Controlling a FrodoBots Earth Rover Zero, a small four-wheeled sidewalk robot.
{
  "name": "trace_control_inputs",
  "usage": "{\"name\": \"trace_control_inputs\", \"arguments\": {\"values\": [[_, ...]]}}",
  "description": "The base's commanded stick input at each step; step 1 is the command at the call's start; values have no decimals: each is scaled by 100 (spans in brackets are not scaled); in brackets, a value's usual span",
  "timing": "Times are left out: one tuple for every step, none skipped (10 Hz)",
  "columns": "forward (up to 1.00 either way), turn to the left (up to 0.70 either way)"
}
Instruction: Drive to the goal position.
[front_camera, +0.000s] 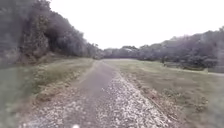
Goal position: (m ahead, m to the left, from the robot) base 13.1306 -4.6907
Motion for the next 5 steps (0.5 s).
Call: {"name": "trace_control_inputs", "arguments": {"values": [[45, 0], [45, 0], [45, 0], [45, 0], [45, 0]]}}
